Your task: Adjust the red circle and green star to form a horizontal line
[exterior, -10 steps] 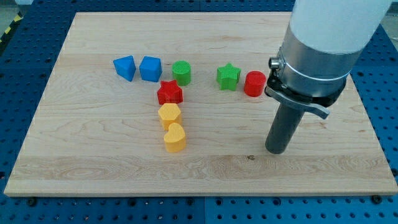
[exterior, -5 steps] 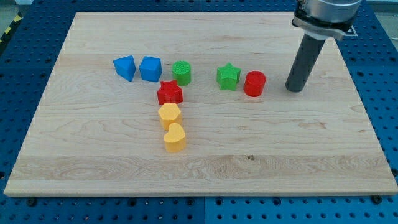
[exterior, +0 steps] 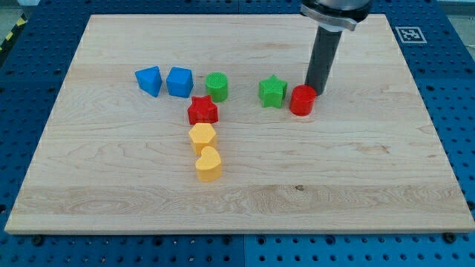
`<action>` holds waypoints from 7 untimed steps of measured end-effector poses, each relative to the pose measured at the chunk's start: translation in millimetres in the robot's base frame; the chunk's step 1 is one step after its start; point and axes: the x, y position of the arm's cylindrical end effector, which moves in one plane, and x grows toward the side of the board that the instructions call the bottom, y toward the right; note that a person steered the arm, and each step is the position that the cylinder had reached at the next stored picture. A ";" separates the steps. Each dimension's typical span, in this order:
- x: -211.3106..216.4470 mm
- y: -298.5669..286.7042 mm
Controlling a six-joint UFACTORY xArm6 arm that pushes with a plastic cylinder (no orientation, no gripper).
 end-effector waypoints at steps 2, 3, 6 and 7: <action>-7.9 -38.1; -18.0 -53.5; -19.8 -37.3; -7.7 -26.8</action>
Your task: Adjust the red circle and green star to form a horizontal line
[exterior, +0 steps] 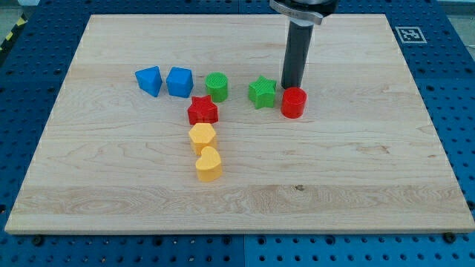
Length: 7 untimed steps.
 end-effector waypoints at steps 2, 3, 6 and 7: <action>15.4 3.4; 15.4 3.3; 15.4 -20.9; 15.4 -23.7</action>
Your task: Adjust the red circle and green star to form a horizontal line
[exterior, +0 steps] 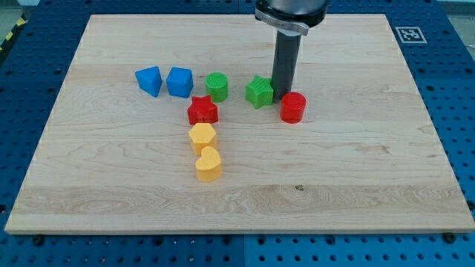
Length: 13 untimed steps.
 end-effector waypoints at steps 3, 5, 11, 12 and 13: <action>-3.2 -8.1; -53.5 11.2; 90.0 46.2; 85.8 41.4; 81.5 36.6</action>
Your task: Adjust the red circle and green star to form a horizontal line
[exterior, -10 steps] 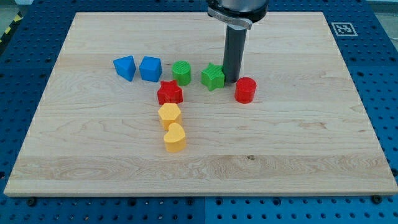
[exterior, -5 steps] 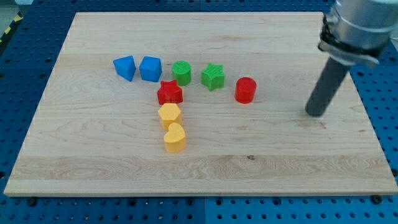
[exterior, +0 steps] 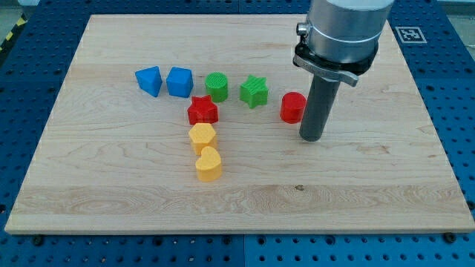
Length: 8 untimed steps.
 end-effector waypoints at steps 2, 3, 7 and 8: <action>-11.8 -9.7; -11.8 -10.1; -27.5 -13.1; -41.4 -13.2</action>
